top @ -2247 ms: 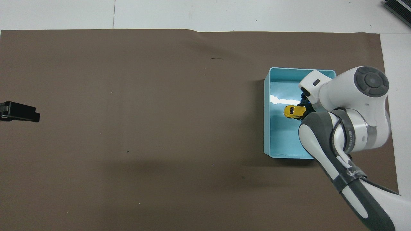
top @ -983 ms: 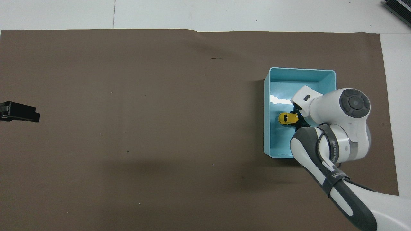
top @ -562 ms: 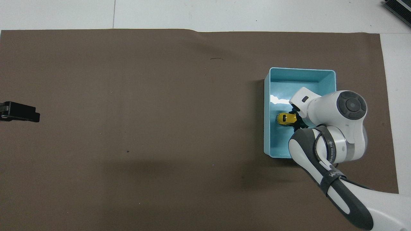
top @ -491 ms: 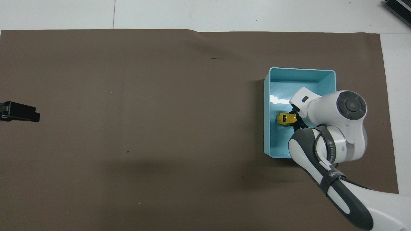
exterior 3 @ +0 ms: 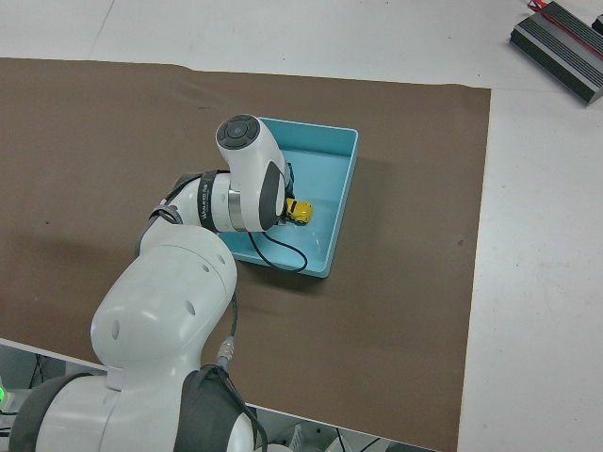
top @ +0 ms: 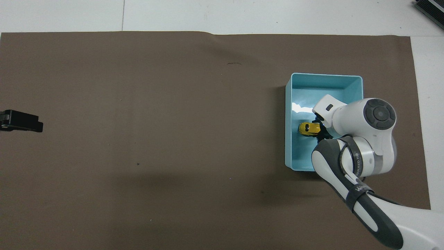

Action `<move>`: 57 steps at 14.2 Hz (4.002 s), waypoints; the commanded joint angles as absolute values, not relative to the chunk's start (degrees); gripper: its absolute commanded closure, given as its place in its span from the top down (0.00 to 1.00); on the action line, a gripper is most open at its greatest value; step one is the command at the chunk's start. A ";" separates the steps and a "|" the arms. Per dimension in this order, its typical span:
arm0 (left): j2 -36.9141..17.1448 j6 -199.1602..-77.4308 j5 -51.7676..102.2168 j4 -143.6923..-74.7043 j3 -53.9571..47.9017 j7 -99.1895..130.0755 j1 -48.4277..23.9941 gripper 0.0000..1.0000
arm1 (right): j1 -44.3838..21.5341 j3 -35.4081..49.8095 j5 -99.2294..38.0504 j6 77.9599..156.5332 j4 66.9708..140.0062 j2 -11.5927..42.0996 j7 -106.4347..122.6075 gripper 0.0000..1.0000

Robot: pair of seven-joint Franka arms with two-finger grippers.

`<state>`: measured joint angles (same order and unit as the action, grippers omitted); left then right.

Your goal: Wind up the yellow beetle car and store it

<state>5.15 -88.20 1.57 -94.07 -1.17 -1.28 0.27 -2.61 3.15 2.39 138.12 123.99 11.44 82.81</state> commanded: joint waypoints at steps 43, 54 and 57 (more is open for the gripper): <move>5.80 -88.42 1.32 -94.48 -1.67 -2.11 0.97 1.00 | -0.09 0.62 -1.58 103.98 100.37 -0.78 77.36 1.00; 5.80 -88.42 1.32 -94.48 -1.67 -2.11 0.97 1.00 | -0.18 -0.35 -1.76 92.03 93.26 -1.85 53.39 1.00; 5.80 -88.42 1.32 -94.48 -1.67 -2.11 0.97 1.00 | -1.31 -0.44 -1.76 88.61 90.71 -1.85 40.74 1.00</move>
<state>5.15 -88.20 1.57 -94.07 -1.17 -1.28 0.27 -0.64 -0.41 -0.92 91.43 93.23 -2.10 47.59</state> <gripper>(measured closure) 0.000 0.000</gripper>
